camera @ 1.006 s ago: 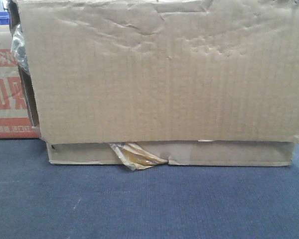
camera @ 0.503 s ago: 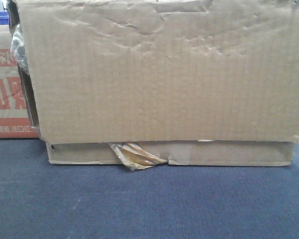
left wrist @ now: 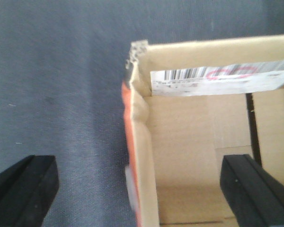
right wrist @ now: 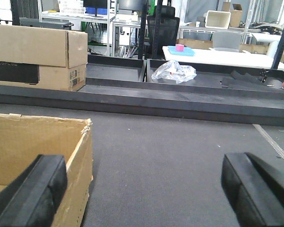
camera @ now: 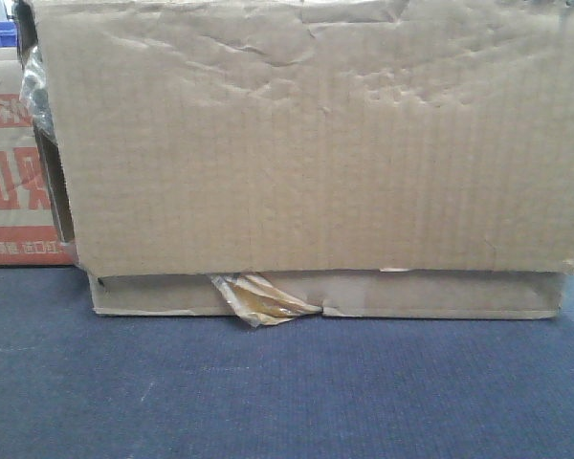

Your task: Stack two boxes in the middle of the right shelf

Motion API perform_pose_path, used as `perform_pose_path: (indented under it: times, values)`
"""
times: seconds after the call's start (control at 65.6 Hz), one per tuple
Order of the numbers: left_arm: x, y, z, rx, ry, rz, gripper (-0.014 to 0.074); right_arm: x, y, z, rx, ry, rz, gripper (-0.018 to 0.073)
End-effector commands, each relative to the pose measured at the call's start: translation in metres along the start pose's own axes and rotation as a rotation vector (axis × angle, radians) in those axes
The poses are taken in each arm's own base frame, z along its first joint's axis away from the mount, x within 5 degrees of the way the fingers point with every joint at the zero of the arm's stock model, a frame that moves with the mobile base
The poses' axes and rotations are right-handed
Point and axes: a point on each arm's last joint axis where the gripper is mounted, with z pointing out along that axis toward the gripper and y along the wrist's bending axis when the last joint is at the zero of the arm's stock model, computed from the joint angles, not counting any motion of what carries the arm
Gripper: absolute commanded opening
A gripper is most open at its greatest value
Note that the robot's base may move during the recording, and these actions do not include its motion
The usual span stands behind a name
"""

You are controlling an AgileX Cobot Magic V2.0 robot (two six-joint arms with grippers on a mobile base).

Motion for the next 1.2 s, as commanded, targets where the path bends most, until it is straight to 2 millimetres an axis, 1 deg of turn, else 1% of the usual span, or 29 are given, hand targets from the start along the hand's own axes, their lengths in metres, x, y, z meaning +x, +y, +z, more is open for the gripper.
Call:
perform_pose_path:
  times: [0.0, 0.137, 0.229, 0.289, 0.335, 0.442, 0.457, 0.503, 0.518, 0.579, 0.594, 0.747, 0.838, 1.021, 1.188]
  values:
    - [-0.003, 0.002, 0.010, 0.008, 0.009, -0.002, 0.0599, -0.004, 0.000, 0.001, 0.003, -0.025, -0.004, 0.0559]
    - [-0.003, 0.003, 0.026, 0.019, 0.049, -0.004, 0.0599, -0.004, 0.000, 0.001, 0.003, -0.025, -0.004, 0.0559]
    - [-0.002, 0.003, 0.027, 0.017, 0.059, -0.002, 0.0599, -0.004, 0.000, 0.001, 0.003, -0.027, -0.004, 0.0559]
    - [-0.002, 0.003, 0.027, 0.018, 0.062, -0.002, 0.0578, -0.004, 0.000, 0.001, 0.003, -0.027, -0.004, 0.0559]
    - [-0.002, 0.003, 0.027, 0.018, 0.062, -0.002, 0.0529, -0.004, 0.000, 0.001, 0.003, -0.027, -0.004, 0.0559]
    - [-0.002, 0.003, 0.026, 0.018, 0.060, -0.002, 0.0319, -0.004, 0.000, 0.001, 0.003, -0.027, -0.004, 0.0559]
    - [-0.002, 0.003, 0.026, 0.018, 0.060, -0.002, 0.0266, -0.004, 0.000, 0.001, 0.003, -0.027, -0.004, 0.0559]
    - [-0.002, 0.003, 0.026, 0.018, 0.060, -0.002, 0.0155, -0.004, 0.000, 0.001, 0.003, -0.027, -0.004, 0.0559]
    - [-0.002, 0.003, 0.026, 0.018, 0.060, -0.002, 0.0097, -0.004, 0.000, 0.001, 0.003, -0.027, -0.004, 0.0559]
    - [-0.002, 0.003, 0.026, 0.018, 0.060, -0.002, -0.0054, -0.004, 0.000, 0.001, 0.003, -0.027, -0.004, 0.0559]
    - [-0.002, 0.003, 0.026, 0.018, 0.060, -0.002, -0.0108, -0.004, 0.000, 0.001, 0.003, -0.027, -0.004, 0.0559]
    - [-0.001, 0.003, 0.021, 0.018, 0.065, 0.000, -0.0111, -0.004, 0.000, 0.001, 0.003, -0.027, -0.004, 0.0559]
    - [-0.001, 0.002, 0.006, 0.000, 0.033, -0.010, -0.0111, -0.004, 0.000, 0.001, 0.004, -0.032, -0.004, 0.0559]
    - [0.003, 0.007, -0.043, -0.123, -0.065, -0.052, -0.0111, -0.005, 0.000, 0.001, 0.004, -0.034, -0.004, 0.0559]
    - [0.004, 0.004, -0.108, -0.182, -0.230, -0.091, -0.0111, -0.005, 0.000, 0.001, 0.004, -0.034, -0.004, 0.0559]
